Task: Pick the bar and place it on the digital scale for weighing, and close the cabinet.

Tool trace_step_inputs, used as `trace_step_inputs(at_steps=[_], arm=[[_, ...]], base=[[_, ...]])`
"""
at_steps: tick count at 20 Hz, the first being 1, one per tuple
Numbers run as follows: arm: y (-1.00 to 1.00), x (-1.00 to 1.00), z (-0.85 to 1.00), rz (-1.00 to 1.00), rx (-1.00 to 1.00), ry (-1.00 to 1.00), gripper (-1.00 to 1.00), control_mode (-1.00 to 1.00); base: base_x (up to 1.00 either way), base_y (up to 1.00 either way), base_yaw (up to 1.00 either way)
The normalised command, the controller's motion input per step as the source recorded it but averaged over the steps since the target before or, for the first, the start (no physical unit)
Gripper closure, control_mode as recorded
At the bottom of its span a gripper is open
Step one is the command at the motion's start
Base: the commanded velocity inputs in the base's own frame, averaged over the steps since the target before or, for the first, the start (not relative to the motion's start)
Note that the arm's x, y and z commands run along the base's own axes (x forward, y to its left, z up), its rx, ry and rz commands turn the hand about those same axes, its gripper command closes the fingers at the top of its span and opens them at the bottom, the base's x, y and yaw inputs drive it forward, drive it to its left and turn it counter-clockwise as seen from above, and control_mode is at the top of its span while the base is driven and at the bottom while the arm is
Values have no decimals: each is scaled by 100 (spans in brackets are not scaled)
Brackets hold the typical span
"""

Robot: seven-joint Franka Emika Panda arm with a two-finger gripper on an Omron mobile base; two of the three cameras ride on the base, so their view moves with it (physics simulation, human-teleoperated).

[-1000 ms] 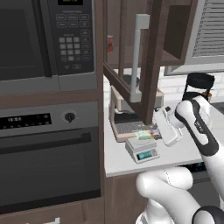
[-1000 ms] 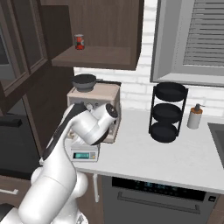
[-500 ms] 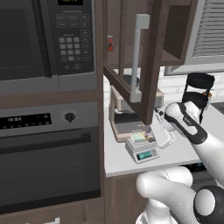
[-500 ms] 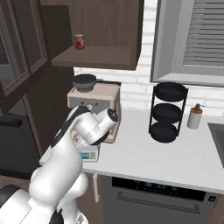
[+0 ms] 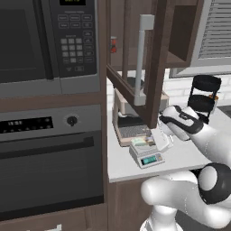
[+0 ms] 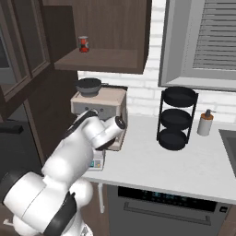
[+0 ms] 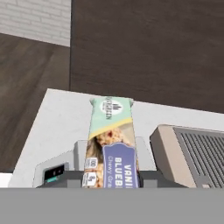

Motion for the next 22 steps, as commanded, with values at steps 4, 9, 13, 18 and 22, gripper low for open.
trace_step_inputs(at_steps=[4, 9, 13, 18, 22], arm=[[0, 31, -30, 0, 0, 0, 100, -100], [0, 14, -39, 0, 0, 0, 100, -100], [0, 8, -26, 0, 0, 0, 100, -100], [0, -2, -10, 0, 0, 0, -100, -100], [0, -6, 0, 0, 0, 0, -100, -100]], base=[[0, 0, 0], [0, 0, 0], [0, 0, 0], [0, 0, 0], [0, 0, 0]])
